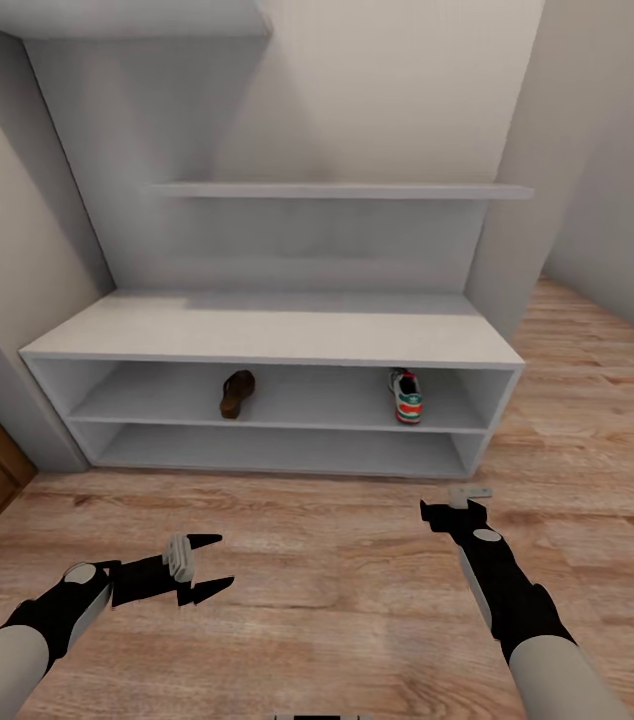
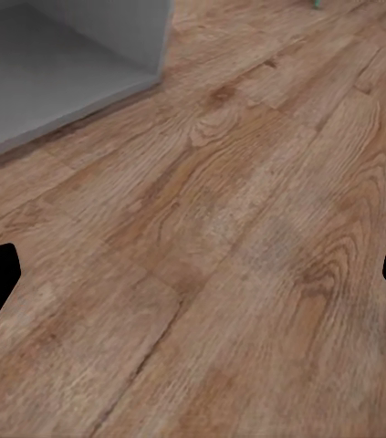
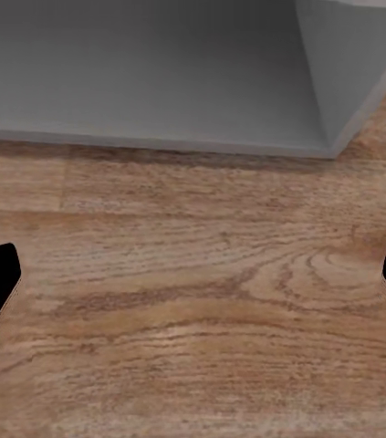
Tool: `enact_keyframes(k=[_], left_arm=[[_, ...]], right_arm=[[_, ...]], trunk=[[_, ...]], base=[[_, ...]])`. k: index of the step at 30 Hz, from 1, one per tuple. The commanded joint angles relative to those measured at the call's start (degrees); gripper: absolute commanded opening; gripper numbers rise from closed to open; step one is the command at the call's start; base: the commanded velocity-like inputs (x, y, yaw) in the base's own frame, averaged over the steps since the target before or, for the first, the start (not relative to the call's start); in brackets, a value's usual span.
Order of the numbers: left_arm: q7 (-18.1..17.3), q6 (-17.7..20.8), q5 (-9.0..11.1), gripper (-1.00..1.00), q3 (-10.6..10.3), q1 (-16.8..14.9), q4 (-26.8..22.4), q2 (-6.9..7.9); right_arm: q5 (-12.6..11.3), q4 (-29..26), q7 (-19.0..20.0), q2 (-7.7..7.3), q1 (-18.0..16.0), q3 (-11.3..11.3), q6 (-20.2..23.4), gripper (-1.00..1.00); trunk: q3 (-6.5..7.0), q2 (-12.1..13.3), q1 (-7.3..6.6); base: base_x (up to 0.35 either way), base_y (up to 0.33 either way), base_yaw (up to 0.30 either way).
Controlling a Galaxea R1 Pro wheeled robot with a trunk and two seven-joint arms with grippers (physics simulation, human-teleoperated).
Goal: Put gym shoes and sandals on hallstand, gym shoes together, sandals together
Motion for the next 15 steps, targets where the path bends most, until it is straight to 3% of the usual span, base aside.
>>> enact_keyframes(k=[1,4,7,11,13,15], left_arm=[[0.0,-0.26,0.51,1.0,-0.5,-0.04,0.12,0.06],[0.07,-0.25,0.57,1.0,-0.48,-0.04,1.77,0.06],[0.71,-0.28,0.7,1.0,0.09,-0.04,4.45,0.13],[5.87,-0.31,0.75,1.0,1.02,-0.04,8.04,0.12],[10.43,-0.34,0.76,1.0,1.16,-0.04,10.99,-0.12],[12.28,-0.37,0.76,1.0,1.19,-0.04,12.55,-0.37]], right_arm=[[0.55,-0.09,0.03,0.01,-0.01,-0.04,0.35,1.0],[0.55,0.73,0.07,0.01,-0.01,-0.09,0.36,1.0],[0.58,5.56,0.09,0.01,-0.01,-0.15,0.3,1.0],[0.41,10.35,0.1,-0.09,-0.01,-0.32,-1.37,1.0],[-0.89,15.07,0.05,-0.14,-0.01,-0.36,-8.36,1.0],[-1.84,18.71,0.03,-0.15,-0.01,-0.37,-12.62,1.0]], trunk=[[0.27,0.0,-0.03],[1.21,0.04,-0.11],[2.15,0.08,-0.19],[3.41,0.13,-0.29],[4.02,0.16,-0.34],[4.56,0.19,-0.4]], base=[[0.0,0.0,0.0],[0.0,0.0,0.0],[0.0,0.0,0.0],[0.0,0.0,0.0],[0.0,0.0,0.0],[0.0,0.0,0.0]])
